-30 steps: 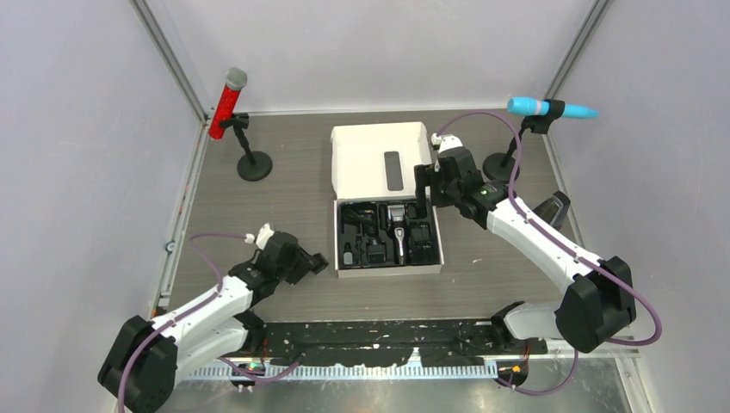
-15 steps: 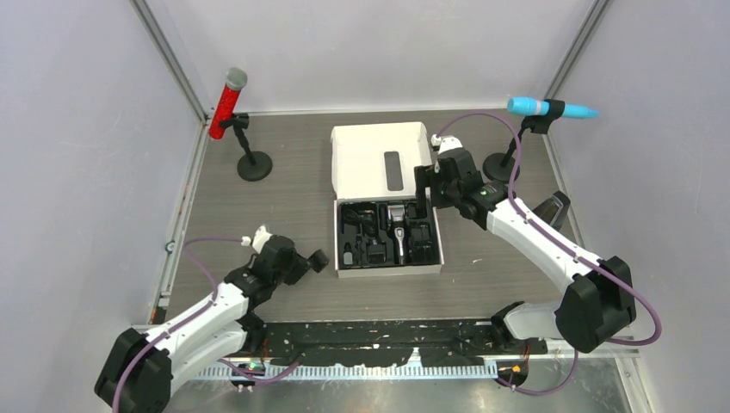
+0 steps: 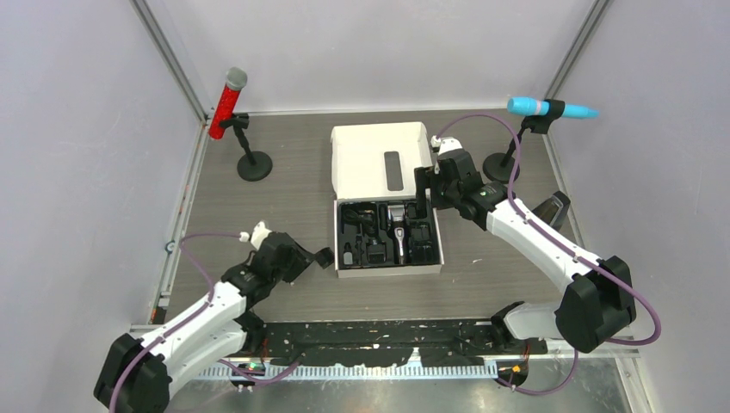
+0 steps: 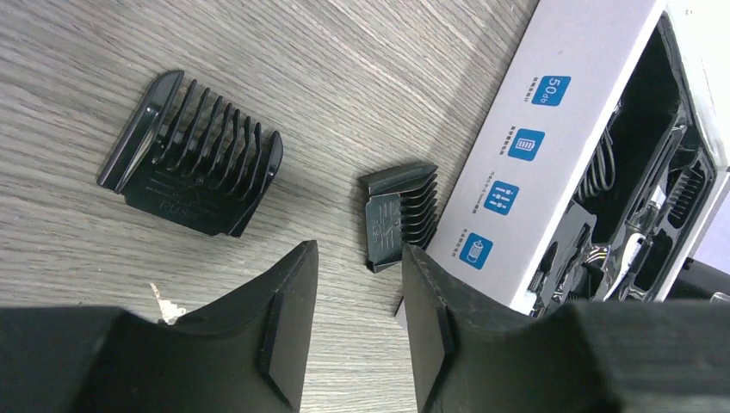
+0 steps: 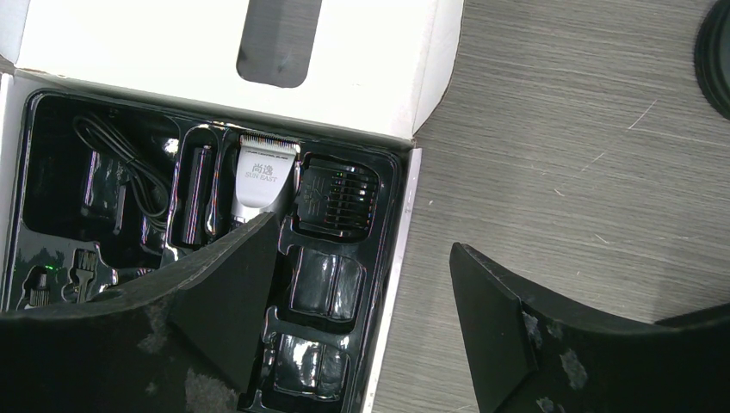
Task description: Sort the hair-cutting tools
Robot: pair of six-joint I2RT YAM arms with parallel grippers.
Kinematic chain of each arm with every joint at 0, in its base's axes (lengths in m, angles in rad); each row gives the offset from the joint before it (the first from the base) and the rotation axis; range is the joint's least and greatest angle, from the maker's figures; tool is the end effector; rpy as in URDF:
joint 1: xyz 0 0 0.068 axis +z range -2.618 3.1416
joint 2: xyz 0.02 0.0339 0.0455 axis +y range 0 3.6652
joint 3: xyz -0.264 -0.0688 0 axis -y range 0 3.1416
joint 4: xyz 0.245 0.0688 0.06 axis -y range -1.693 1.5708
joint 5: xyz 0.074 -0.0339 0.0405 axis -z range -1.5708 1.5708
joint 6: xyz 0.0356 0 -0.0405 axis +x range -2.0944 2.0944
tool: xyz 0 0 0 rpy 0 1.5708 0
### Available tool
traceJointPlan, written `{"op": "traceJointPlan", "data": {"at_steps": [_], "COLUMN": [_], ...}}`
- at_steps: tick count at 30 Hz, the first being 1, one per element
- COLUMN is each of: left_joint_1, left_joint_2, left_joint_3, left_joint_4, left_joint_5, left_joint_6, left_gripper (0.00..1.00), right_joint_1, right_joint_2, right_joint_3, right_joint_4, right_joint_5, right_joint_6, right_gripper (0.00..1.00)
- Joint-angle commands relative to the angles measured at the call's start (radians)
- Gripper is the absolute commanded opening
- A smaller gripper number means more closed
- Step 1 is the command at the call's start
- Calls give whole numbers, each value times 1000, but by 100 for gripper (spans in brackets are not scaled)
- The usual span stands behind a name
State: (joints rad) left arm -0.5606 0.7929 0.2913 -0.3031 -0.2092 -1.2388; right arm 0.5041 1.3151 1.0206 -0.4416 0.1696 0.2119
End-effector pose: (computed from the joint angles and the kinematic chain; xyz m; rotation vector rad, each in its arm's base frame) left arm 0.1342 -0.0755 0.1580 -0.9090 2.2669 -0.6107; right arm 0.2533 0.1329 0.2820 -0.2489 2.2867 0.1741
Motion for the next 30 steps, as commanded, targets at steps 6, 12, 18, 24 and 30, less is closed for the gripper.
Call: {"op": "traceJointPlan", "data": {"at_steps": [6, 12, 18, 24, 30], "left_joint_1": [4, 4, 4, 4, 4], "left_joint_2": [123, 182, 222, 279, 331], "left_joint_3": [33, 65, 78, 121, 169], "left_joint_4": [141, 164, 155, 104, 35], "left_joint_5": [45, 71, 72, 76, 86], "left_joint_6": [21, 37, 22, 13, 27], "left_gripper": [49, 54, 55, 55, 54], "right_joint_1": [1, 1, 1, 1, 1], "right_joint_2": [-29, -27, -31, -29, -24], "right_joint_3": [-2, -5, -5, -4, -2], "right_joint_4": [31, 30, 31, 31, 30], "right_joint_5": [-3, -4, -3, -2, 1], "right_joint_6": [-14, -17, -18, -21, -24], "right_gripper": [81, 81, 81, 81, 81]}}
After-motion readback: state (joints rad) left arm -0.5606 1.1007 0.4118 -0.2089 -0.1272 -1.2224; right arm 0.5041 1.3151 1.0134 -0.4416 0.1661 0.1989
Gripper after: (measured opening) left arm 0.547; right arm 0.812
